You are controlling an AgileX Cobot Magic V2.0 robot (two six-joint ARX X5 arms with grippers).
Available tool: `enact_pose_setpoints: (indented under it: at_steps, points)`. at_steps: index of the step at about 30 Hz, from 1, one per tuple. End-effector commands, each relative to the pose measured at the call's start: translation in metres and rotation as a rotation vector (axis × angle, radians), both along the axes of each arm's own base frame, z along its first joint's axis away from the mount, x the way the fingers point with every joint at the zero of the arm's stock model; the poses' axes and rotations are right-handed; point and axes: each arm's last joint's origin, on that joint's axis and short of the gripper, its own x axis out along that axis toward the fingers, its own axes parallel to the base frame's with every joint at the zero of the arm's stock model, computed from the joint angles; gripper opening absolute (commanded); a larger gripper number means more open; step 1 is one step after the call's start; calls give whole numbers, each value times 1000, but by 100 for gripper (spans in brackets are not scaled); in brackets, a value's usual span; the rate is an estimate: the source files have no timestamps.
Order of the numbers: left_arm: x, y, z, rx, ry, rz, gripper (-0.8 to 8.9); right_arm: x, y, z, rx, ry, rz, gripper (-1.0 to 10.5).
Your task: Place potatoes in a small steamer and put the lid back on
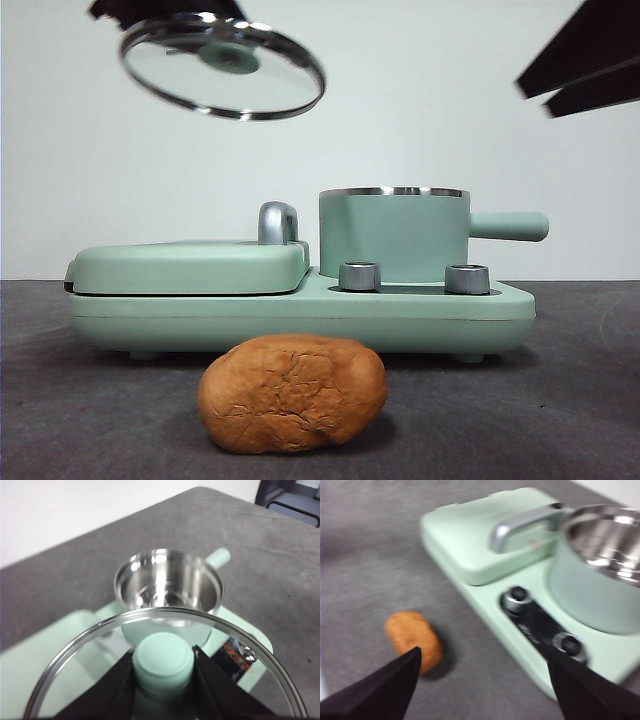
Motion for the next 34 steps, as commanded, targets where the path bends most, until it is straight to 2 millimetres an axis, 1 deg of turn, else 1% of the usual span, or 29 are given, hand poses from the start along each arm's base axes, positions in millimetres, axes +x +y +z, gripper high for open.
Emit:
enact_pose_setpoints:
  at_steps: [1,3,6,12,15,23,26,29,34]
  points:
    - [-9,6,2,-51,-18,34,17,6,13,-1,-8,17,50,398]
    - [-16,11,-2,-59,-10,46,17,11,24,-7,-26,43,89,398]
    - [-23,16,-1,-57,-8,56,17,17,39,-18,-57,72,125,399]
    - [-24,22,5,-80,-46,91,16,28,67,-36,-106,134,204,410]
    - [-24,23,5,-79,-46,95,16,34,82,-41,-145,156,248,439]
    - [-23,24,5,-79,-46,98,16,57,120,-46,-193,210,297,439]
    - [-23,24,5,-78,-47,97,16,64,130,-50,-225,250,306,439]
    - [-23,24,5,-77,-48,97,16,65,139,-56,-270,304,323,439]
    - [-23,24,5,-76,-48,96,16,58,145,-67,-351,334,355,438]
